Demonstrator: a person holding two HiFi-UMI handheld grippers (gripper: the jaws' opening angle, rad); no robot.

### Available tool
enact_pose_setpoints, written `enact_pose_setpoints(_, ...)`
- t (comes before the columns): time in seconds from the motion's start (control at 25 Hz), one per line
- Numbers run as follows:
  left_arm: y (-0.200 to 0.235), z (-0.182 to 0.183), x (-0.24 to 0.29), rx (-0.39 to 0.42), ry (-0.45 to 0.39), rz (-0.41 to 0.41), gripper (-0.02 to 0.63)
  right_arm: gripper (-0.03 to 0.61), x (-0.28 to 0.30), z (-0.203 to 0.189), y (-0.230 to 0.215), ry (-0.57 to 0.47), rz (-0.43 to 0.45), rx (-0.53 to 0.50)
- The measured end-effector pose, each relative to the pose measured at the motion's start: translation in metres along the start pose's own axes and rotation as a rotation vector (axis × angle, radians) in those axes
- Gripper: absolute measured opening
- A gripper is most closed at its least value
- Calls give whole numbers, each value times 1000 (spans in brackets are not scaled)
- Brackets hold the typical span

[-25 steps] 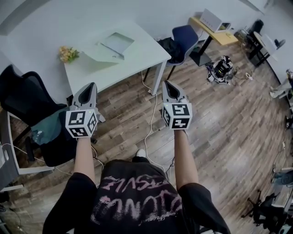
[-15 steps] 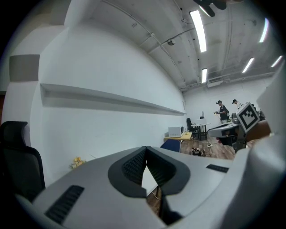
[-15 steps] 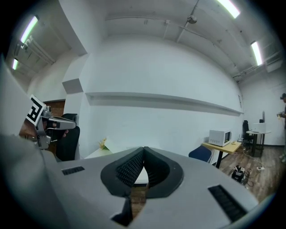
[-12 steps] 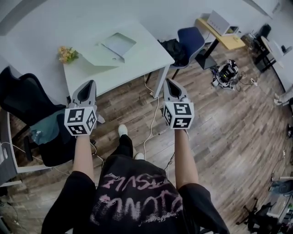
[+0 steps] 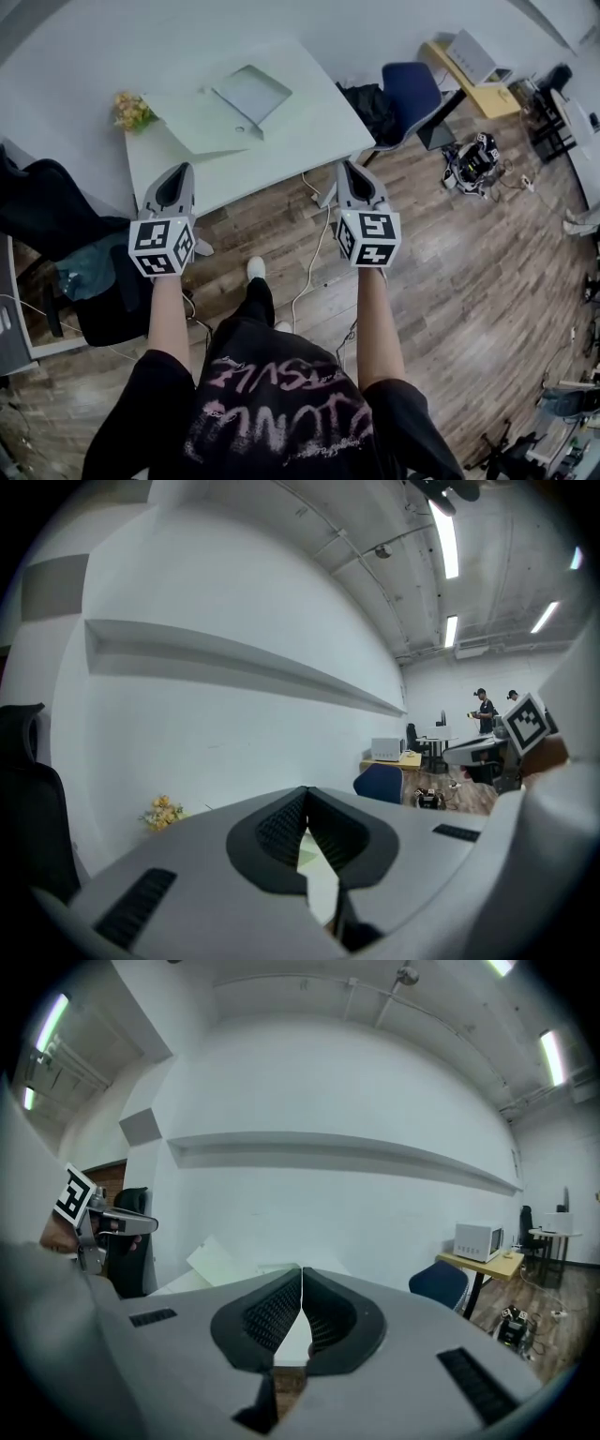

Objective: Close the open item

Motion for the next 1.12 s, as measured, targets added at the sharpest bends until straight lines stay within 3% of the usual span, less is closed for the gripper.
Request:
enact_pose_setpoints(0.72, 137, 14, 161, -91, 37, 57, 2, 17, 204, 49, -14, 71, 14, -37)
enact_pose_setpoints(1.12, 174, 17, 169, -121, 32, 108, 2, 17, 246, 66, -1, 79, 45, -59)
Point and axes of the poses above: the fingertips, and each gripper's own axes: x forward along the fingers, y to its left, z out of its top, the point moved 1 cm from there along -x, backward along the fingers, and after that the axes turned 6 degrees about y, right-handed, at the moved point
